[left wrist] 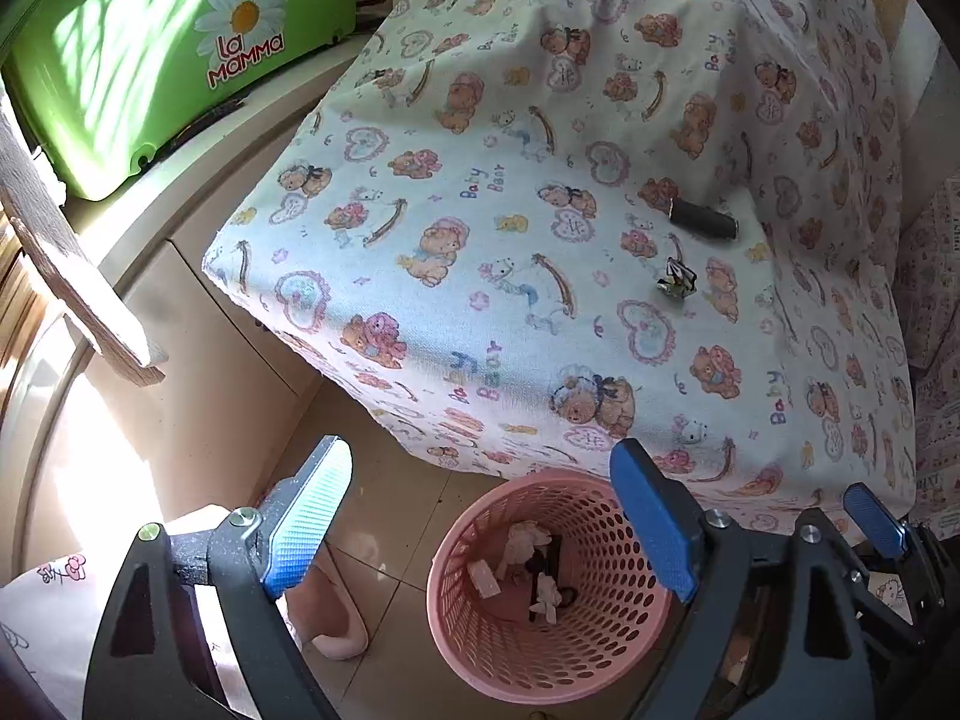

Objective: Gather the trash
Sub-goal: 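Move both open tools back up toward the black cylinder and metal clip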

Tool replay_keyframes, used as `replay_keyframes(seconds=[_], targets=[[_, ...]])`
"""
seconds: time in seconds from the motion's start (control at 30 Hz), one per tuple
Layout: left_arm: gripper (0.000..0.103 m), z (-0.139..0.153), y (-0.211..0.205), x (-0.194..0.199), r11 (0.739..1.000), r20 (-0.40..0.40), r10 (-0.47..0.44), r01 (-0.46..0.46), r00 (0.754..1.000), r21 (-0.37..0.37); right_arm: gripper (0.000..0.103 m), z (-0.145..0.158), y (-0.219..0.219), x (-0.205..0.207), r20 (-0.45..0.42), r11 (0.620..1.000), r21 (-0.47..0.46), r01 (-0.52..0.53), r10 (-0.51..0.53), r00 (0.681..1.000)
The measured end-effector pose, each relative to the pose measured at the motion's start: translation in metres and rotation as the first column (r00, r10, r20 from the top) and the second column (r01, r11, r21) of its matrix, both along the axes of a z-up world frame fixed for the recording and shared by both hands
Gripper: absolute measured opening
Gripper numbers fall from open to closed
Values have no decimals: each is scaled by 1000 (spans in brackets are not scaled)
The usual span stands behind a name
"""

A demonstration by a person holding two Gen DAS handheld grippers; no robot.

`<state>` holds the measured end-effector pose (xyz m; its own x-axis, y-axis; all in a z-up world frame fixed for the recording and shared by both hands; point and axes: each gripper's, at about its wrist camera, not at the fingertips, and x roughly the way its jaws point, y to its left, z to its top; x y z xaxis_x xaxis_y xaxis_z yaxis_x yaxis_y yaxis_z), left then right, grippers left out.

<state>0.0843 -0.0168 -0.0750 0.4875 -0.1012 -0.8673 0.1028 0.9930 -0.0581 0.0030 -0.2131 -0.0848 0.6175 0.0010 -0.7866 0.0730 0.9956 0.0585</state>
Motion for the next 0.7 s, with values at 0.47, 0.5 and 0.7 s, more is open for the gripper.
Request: replay_keyframes(seconds=[0.47,0.5,0.7], targets=[[101,28,-13,-13,1000,153,-10,9,988,10,60,33,-19,0,115,999,14,32,-33,993],[101,32,-14,-12,999,165,-8,3,986,32,62,36,-20,0,121,999,8,38,-39,992],[101,45,-18,3,999,140,-51,48,989,25,65,38,-27,7,122,998,12,55,-56,991]])
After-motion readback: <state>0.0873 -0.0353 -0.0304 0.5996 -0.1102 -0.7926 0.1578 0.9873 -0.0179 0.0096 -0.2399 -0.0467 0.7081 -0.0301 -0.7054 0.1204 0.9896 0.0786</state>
